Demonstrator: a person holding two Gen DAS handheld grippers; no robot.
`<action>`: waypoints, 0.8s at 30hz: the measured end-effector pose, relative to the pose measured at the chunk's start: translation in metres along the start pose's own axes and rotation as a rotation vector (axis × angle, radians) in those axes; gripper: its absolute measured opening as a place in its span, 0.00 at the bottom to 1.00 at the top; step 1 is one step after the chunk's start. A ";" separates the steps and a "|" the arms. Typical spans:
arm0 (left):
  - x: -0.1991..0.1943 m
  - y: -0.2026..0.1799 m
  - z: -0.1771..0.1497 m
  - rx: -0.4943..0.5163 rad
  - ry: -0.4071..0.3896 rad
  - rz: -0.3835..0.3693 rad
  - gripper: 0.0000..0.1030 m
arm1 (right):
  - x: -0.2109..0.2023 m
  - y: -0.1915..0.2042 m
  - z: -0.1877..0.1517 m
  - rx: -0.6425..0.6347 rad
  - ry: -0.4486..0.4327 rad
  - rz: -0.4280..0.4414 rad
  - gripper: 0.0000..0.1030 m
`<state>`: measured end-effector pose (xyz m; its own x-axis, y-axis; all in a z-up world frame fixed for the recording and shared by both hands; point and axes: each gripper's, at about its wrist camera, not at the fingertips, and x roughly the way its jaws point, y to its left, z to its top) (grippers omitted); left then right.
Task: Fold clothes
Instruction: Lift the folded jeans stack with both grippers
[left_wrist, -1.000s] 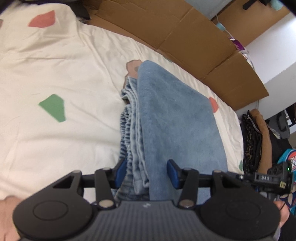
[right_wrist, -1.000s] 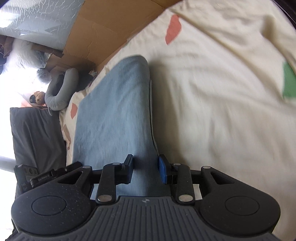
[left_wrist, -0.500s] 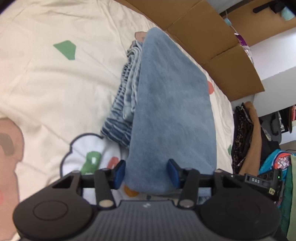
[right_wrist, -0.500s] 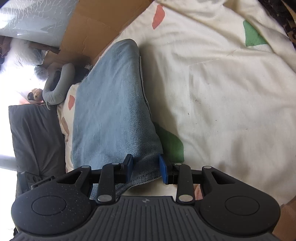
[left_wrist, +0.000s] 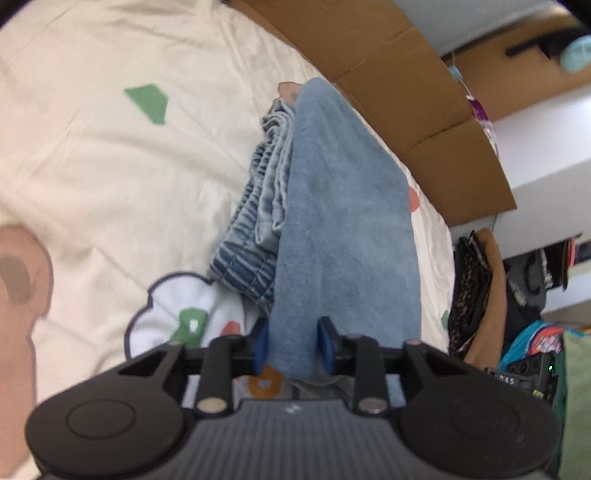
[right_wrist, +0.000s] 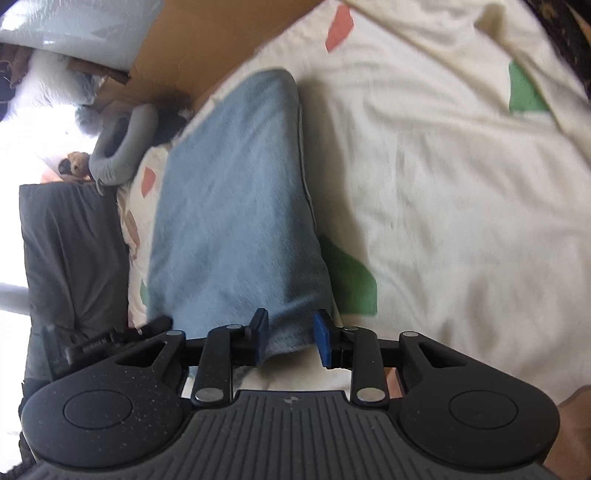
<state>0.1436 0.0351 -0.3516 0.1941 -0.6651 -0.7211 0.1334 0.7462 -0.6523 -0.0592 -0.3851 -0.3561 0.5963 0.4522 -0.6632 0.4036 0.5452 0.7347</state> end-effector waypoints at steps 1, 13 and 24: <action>0.000 0.001 -0.002 -0.013 -0.005 -0.014 0.45 | -0.003 0.000 0.002 0.007 -0.004 0.011 0.34; 0.044 -0.019 -0.033 -0.037 0.051 -0.163 0.58 | 0.028 -0.005 0.007 0.009 -0.012 -0.024 0.48; 0.073 -0.034 -0.049 -0.063 0.087 -0.236 0.58 | 0.035 0.007 -0.007 -0.034 0.028 -0.054 0.54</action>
<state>0.1060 -0.0407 -0.3934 0.0802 -0.8225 -0.5630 0.1039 0.5687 -0.8160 -0.0399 -0.3605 -0.3747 0.5545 0.4404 -0.7061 0.4107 0.5931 0.6925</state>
